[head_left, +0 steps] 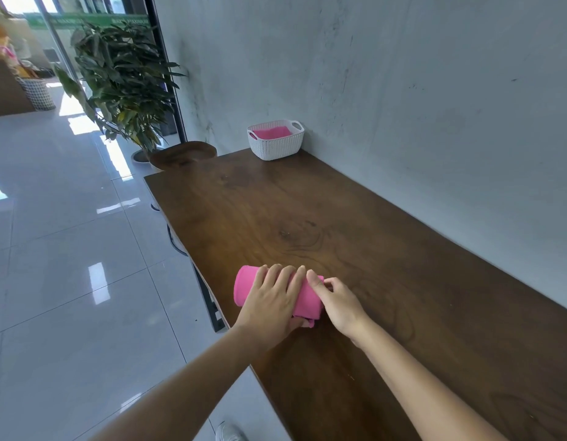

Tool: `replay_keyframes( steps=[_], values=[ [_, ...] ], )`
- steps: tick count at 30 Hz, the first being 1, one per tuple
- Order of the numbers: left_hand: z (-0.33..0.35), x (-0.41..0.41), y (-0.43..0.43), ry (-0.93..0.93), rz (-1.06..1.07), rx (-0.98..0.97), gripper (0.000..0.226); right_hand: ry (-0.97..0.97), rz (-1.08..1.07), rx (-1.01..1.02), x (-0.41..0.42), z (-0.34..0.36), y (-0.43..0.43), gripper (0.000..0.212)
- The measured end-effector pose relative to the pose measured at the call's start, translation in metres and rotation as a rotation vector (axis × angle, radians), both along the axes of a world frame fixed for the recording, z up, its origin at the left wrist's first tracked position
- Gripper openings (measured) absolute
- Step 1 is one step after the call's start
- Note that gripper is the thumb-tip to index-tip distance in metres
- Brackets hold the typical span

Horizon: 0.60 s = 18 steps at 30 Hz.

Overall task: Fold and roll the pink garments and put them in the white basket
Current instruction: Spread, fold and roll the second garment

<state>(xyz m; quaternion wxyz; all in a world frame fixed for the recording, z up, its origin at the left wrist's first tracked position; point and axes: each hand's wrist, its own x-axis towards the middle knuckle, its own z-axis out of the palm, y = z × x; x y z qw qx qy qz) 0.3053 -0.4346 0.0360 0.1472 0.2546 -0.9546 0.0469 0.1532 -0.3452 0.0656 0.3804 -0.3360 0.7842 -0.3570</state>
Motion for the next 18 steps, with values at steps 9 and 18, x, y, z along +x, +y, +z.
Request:
replay_keyframes(
  steps=[9,18],
  values=[
    [0.029,0.016,0.001,0.246,0.084,0.347,0.099,-0.110,-0.025,-0.123,0.005,0.036,0.015,0.093],
    [0.051,0.024,0.032,0.749,0.109,0.685,0.068,-0.056,0.090,-0.256,0.025,0.073,0.027,0.087]
  ],
)
